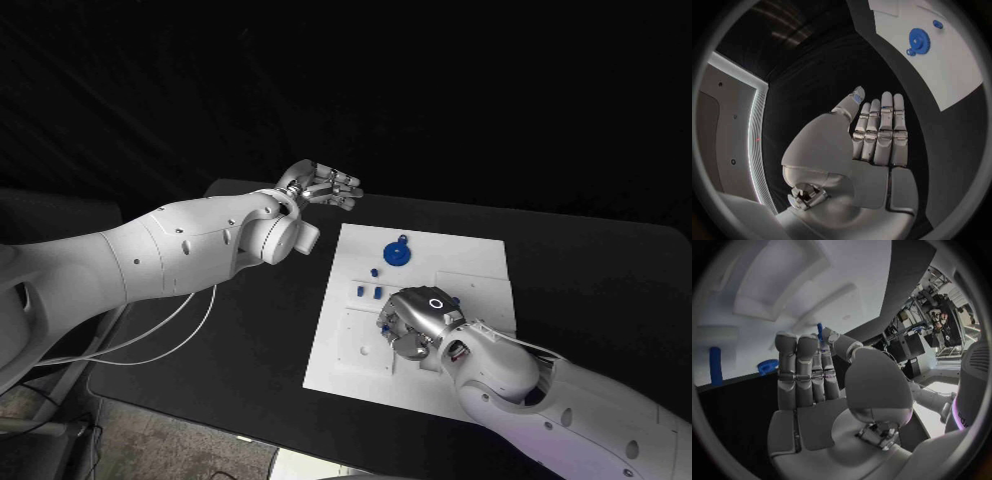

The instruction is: Assemble the parts on the task board

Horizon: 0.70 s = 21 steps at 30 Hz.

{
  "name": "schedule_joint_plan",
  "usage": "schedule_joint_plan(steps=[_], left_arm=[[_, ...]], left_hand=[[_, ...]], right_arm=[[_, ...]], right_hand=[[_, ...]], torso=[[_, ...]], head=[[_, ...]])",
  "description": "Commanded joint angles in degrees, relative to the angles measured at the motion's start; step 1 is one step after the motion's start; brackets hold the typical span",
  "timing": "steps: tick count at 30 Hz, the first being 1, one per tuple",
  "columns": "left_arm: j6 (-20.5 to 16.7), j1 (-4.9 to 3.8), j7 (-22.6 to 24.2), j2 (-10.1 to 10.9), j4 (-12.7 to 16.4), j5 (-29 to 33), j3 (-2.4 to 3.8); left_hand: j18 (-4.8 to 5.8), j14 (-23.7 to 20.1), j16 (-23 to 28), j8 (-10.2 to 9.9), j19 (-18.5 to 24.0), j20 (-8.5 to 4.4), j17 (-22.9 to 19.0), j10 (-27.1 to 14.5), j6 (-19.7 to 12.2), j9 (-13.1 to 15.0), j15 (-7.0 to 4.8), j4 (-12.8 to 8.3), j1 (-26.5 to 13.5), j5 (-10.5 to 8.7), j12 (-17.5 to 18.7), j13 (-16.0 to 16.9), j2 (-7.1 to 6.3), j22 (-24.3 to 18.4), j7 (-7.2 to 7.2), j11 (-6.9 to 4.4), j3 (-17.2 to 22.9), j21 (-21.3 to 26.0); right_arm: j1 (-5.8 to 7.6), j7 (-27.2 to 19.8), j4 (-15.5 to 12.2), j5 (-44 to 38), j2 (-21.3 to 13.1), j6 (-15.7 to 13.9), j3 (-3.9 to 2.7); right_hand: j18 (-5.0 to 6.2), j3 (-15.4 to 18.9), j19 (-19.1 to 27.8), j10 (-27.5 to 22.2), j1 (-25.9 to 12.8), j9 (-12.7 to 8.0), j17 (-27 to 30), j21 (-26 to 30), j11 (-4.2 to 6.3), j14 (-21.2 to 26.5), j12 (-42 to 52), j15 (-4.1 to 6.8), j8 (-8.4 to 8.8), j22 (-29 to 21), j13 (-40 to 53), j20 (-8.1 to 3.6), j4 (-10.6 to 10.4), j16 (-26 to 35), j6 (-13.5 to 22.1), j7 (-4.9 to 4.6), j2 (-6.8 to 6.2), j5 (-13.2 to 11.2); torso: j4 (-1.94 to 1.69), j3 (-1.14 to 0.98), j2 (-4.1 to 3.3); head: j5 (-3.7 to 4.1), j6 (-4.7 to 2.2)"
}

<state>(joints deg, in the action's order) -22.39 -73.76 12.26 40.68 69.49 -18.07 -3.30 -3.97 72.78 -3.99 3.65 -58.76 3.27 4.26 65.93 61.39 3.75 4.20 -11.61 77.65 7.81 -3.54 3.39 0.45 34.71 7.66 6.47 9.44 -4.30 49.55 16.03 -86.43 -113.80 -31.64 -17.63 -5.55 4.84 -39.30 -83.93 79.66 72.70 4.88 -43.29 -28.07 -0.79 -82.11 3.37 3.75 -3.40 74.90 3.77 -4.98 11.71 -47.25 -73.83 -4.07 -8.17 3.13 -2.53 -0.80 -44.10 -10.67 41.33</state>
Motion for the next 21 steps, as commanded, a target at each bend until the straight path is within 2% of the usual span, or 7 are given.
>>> schedule_joint_plan(steps=[1, 10, 21], left_arm=[[0.27, -0.07, 0.52, -0.1, 0.03, -0.22, 0.05], [0.26, -0.07, 0.54, -0.12, -0.14, -0.22, 0.05], [0.25, -0.07, 0.56, -0.14, -0.2, -0.22, 0.05]], left_hand=[[0.91, -0.2, 0.31, -0.04, -0.37, 0.06, 0.06, -0.14, -0.07, 0.08, 0.35, 0.33, 0.06, -0.24, -0.04, -0.02, 0.06, -0.05, 0.0, 0.08, -0.09, 0.27], [0.91, -0.2, 0.31, -0.04, -0.37, 0.06, 0.06, -0.14, -0.07, 0.08, 0.35, 0.33, 0.06, -0.24, -0.04, -0.02, 0.06, -0.05, 0.0, 0.08, -0.09, 0.27], [0.91, -0.2, 0.31, -0.04, -0.37, 0.06, 0.06, -0.14, -0.07, 0.08, 0.35, 0.33, 0.06, -0.24, -0.04, -0.02, 0.06, -0.05, 0.0, 0.08, -0.09, 0.27]], right_arm=[[-0.16, 0.28, -0.1, -0.96, -0.2, 1.06, 0.07], [-0.2, 0.42, -0.23, -0.98, -0.48, 1.16, 0.09], [-0.22, 0.41, -0.13, -1.0, -0.48, 1.29, 0.1]], right_hand=[[0.76, -0.46, -2.55, 0.43, -0.19, 0.06, 0.01, -0.33, 0.15, -0.12, 0.21, 0.43, -0.29, 3.03, 0.03, -0.52, 0.0, 0.26, -0.45, 0.06, 0.25, 0.12], [0.76, -0.46, -2.55, 0.44, -0.21, 0.07, 0.01, -0.38, 0.15, -0.14, 0.2, 0.43, -0.3, 3.03, 0.02, -0.52, 0.01, 0.27, -0.47, 0.07, 0.25, 0.08], [0.77, -0.49, -2.55, 0.46, -0.2, 0.08, 0.01, -0.44, 0.16, -0.17, 0.2, 0.45, -0.29, 3.03, 0.02, -0.54, 0.02, 0.29, -0.47, 0.07, 0.27, 0.07]], torso=[[-0.05, 0.0, -0.01], [0.01, -0.06, -0.01], [-0.02, 0.0, 0.0]], head=[[-0.08, 0.18], [-0.25, 0.34], [-0.23, 0.31]])
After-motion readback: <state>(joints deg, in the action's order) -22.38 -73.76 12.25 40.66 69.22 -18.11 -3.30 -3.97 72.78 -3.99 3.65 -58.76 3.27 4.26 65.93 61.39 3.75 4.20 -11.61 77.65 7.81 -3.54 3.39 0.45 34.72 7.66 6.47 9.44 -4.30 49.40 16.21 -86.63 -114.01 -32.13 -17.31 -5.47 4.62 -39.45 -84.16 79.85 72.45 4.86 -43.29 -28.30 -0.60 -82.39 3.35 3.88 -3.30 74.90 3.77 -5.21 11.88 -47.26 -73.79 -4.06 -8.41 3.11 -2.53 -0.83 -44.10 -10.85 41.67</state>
